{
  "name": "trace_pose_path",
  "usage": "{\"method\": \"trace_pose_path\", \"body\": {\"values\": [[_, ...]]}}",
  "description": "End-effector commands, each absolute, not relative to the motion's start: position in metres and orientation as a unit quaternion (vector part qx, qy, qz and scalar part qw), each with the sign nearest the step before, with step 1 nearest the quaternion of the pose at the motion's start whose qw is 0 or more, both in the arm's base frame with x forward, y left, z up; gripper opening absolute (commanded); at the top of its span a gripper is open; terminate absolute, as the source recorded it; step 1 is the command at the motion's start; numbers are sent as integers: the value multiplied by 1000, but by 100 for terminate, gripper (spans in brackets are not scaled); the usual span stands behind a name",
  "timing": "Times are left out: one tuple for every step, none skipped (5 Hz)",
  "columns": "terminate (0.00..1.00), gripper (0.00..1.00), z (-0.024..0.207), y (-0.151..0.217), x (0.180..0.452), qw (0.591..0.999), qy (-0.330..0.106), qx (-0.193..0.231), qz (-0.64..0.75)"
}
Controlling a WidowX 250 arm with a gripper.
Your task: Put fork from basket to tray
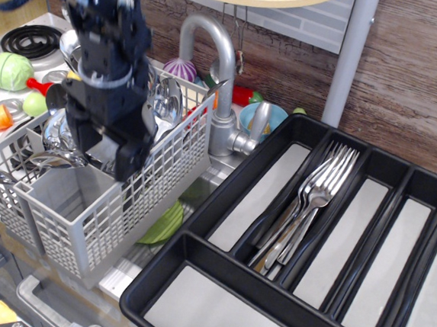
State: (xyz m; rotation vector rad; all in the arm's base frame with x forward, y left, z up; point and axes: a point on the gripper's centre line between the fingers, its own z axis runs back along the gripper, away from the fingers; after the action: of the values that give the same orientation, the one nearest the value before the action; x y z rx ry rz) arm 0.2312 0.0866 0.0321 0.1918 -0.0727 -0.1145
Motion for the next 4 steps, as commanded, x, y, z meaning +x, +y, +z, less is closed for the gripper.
{"method": "trace_pose_path", "body": {"values": [[0,100,45,78,235,958,-103,178,-200],[0,100,43,74,231,920,-128,244,-279],[0,100,40,77,231,910,-140,256,-294],[0,100,33,77,236,901,-148,269,-308]]}}
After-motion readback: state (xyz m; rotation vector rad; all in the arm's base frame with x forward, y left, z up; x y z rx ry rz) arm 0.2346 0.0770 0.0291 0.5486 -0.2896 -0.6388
